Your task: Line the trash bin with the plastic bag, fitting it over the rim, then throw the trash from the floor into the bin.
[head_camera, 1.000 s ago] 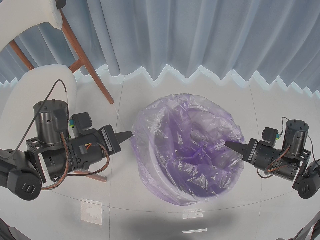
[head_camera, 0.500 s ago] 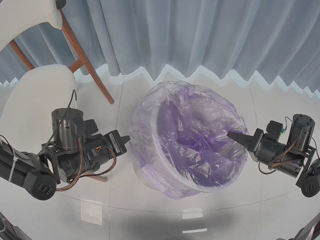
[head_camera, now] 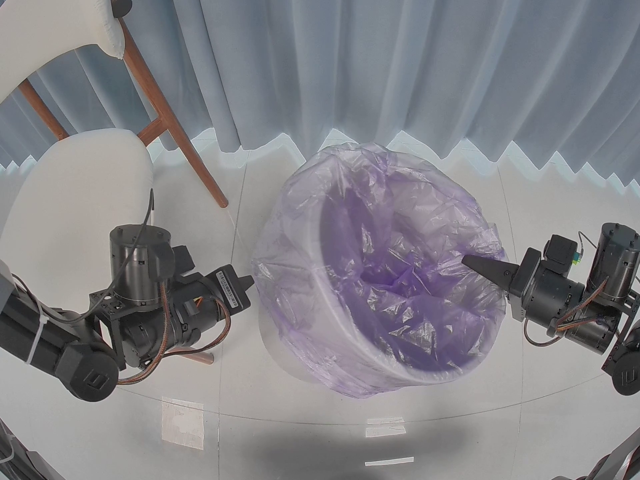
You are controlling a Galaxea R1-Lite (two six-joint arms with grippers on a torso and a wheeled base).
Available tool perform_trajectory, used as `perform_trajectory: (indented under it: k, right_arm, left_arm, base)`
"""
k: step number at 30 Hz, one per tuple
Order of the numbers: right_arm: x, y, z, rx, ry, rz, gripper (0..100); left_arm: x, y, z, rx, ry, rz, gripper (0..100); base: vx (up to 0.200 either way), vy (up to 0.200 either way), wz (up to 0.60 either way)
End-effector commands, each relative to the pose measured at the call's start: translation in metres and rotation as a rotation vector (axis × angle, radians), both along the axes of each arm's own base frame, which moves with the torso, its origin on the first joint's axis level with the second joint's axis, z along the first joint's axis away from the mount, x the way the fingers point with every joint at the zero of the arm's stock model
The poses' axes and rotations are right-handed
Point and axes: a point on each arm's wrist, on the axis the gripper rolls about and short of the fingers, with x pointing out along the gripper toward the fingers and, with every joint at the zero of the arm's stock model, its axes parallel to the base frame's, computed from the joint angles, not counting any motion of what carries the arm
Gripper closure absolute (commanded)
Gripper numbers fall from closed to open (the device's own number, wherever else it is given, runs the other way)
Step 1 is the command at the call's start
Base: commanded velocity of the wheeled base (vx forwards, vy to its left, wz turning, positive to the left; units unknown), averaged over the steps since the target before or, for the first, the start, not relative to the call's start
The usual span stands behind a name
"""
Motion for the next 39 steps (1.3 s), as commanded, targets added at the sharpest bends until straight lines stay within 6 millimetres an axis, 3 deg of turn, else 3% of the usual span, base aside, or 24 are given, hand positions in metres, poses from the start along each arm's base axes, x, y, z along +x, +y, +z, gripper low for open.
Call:
perform_trajectory:
  k: [1, 6, 7, 10, 14, 22, 28, 39]
  right_arm:
    - [0.0, 0.0, 0.0, -0.001, 0.0, 0.001, 100]
    - [0.004, 0.0, -0.002, -0.005, 0.005, -0.008, 100]
    - [0.007, -0.001, -0.004, -0.007, 0.009, -0.016, 100]
    - [0.012, 0.0, -0.006, -0.008, 0.015, -0.022, 100]
    - [0.021, 0.003, -0.011, -0.007, 0.04, -0.027, 100]
    - [0.03, 0.007, -0.014, 0.046, 0.094, -0.037, 100]
    - [0.029, 0.007, -0.018, 0.054, 0.12, -0.042, 100]
    - [0.033, 0.01, -0.024, 0.09, 0.176, -0.053, 100]
  left_arm:
    - [-0.014, 0.006, 0.014, -0.021, -0.041, -0.003, 100]
    - [-0.036, 0.019, 0.021, -0.017, -0.066, 0.005, 100]
    - [-0.052, 0.025, 0.024, -0.037, -0.071, -0.015, 100]
    - [-0.085, 0.027, 0.011, -0.08, 0.006, -0.135, 100]
    - [-0.105, 0.031, -0.005, -0.067, 0.065, -0.186, 100]
    - [-0.099, 0.029, 0.003, -0.116, 0.059, -0.165, 100]
    - [-0.083, 0.017, 0.011, -0.128, 0.038, -0.171, 100]
    - [-0.078, 0.004, 0.012, -0.131, 0.037, -0.201, 100]
  base:
    - [0.0, 0.0, 0.0]
    - [0.0, 0.0, 0.0]
    - [0.0, 0.0, 0.0]
    - [0.0, 0.0, 0.0]
    - [0.0, 0.0, 0.0]
    - [0.0, 0.0, 0.0]
    - [0.0, 0.0, 0.0]
    - [0.0, 0.0, 0.0]
